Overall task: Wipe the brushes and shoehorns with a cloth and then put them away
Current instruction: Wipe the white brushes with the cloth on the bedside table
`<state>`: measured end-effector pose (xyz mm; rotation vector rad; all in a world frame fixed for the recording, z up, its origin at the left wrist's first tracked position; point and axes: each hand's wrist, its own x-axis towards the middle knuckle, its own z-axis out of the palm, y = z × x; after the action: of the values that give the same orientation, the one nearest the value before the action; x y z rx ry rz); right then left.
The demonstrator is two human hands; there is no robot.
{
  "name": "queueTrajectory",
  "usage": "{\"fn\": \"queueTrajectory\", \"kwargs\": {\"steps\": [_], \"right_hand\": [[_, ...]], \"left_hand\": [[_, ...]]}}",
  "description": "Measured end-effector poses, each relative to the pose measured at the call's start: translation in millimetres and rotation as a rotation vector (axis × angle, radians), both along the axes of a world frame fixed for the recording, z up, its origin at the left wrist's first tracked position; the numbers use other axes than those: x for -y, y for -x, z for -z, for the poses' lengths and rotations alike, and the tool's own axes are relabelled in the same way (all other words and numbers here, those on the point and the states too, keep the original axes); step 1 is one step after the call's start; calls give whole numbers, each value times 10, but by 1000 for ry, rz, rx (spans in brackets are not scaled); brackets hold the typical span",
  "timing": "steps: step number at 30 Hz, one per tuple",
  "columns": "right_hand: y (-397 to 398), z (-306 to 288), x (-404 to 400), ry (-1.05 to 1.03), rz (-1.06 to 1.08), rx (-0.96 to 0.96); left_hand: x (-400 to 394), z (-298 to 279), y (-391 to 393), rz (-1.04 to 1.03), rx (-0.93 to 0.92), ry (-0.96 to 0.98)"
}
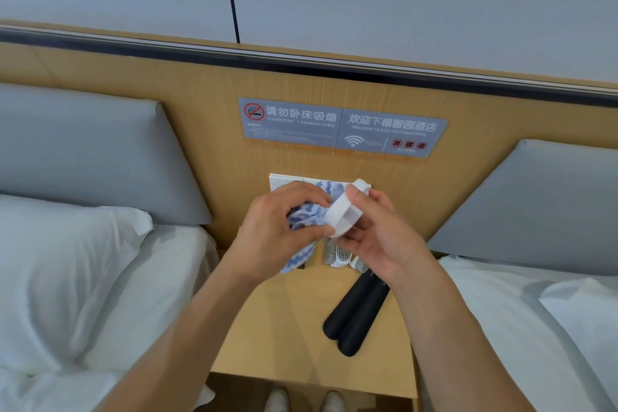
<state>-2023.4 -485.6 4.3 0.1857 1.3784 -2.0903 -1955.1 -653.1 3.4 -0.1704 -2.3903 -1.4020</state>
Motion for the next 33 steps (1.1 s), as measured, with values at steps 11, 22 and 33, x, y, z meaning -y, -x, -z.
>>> {"fn": "queueTrajectory", "kwargs": {"steps": [11,22,33], "right_hand": [[-22,-16,17,27,0,109],[4,-69,-105,-121,-456,-62],[29,-128,-55,-86,-389,-111]], "left_hand": [[131,-39,36,-86,136,-17],[404,-258,103,119,210,-17],[4,-60,34,-263,-11,151]]}}
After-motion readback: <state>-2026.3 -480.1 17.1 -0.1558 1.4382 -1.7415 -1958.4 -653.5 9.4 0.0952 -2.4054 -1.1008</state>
